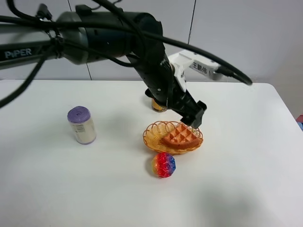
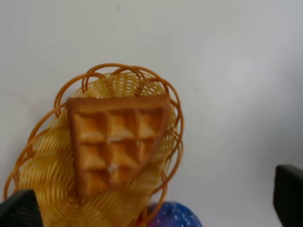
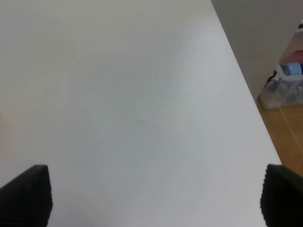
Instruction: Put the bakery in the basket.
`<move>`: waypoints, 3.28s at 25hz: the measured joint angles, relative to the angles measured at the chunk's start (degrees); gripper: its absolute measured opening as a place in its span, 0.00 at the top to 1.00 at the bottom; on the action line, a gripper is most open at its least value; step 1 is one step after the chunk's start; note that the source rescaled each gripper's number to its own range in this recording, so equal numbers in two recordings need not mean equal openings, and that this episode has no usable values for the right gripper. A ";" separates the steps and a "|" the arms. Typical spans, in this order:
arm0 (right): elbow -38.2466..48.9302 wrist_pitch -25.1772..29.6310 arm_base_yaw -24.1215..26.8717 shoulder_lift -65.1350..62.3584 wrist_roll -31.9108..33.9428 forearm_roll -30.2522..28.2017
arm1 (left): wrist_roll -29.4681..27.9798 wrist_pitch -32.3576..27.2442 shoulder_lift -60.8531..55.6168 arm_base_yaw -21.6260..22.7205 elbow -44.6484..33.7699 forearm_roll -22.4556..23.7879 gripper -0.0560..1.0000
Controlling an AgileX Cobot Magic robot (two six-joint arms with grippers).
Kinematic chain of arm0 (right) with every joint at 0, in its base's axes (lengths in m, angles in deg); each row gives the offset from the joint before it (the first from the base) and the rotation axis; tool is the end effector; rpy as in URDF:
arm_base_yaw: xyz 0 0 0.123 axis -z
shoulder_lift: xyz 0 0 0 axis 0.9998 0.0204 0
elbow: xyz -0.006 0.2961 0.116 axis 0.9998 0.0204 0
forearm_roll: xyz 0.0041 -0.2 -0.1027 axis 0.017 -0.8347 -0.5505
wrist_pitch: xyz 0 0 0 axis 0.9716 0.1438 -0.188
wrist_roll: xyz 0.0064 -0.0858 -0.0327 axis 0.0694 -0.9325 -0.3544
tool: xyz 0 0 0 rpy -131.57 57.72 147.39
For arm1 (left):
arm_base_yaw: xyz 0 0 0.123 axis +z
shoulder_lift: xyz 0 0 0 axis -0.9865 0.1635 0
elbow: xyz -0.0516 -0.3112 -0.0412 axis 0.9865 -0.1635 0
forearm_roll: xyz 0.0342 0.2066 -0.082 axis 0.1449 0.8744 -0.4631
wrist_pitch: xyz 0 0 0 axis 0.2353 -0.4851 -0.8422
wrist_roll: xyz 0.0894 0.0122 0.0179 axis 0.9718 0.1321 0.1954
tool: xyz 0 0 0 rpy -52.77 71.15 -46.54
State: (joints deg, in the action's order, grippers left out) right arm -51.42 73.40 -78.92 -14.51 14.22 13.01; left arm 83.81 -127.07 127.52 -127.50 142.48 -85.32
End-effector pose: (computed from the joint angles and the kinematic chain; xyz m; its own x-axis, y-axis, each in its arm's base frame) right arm -0.0582 0.0103 0.2587 -0.4598 0.0896 -0.8835 0.1765 0.9843 0.0080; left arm 0.2826 -0.3249 0.2958 -0.5809 0.6232 -0.5236 0.7811 0.6076 -0.1435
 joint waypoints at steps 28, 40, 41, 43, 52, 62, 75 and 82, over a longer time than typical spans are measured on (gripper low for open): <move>0.00 0.00 0.00 0.00 0.00 0.00 | -0.81 -16.80 -44.79 55.68 -16.61 7.77 0.02; 0.00 0.00 0.00 0.00 0.00 0.00 | 3.05 -12.42 -87.44 59.55 -50.16 7.65 0.02; 0.00 0.00 0.00 0.00 0.00 0.00 | 3.53 -11.62 -89.59 59.55 -51.86 7.65 0.02; 0.00 0.00 0.00 0.00 0.00 0.00 | 3.93 -10.17 -94.11 59.42 -55.51 7.71 0.02; 0.00 0.00 0.00 0.00 0.00 0.00 | 4.23 -9.02 -103.58 57.93 -60.75 5.63 0.02; 0.00 0.00 0.00 0.00 0.00 0.00 | 4.23 -9.38 -106.44 56.82 -64.76 1.87 0.02; 0.00 0.00 0.00 0.00 0.00 0.00 | 4.22 -14.03 -110.81 56.82 -66.01 1.55 0.02; 0.00 0.00 0.00 0.00 0.00 0.00 | 4.22 -14.24 -113.29 55.01 -66.37 1.55 0.02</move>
State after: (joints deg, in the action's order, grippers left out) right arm -51.42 73.40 -78.92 -14.51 14.22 13.01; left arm 88.04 -141.31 14.23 -72.49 76.11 -83.77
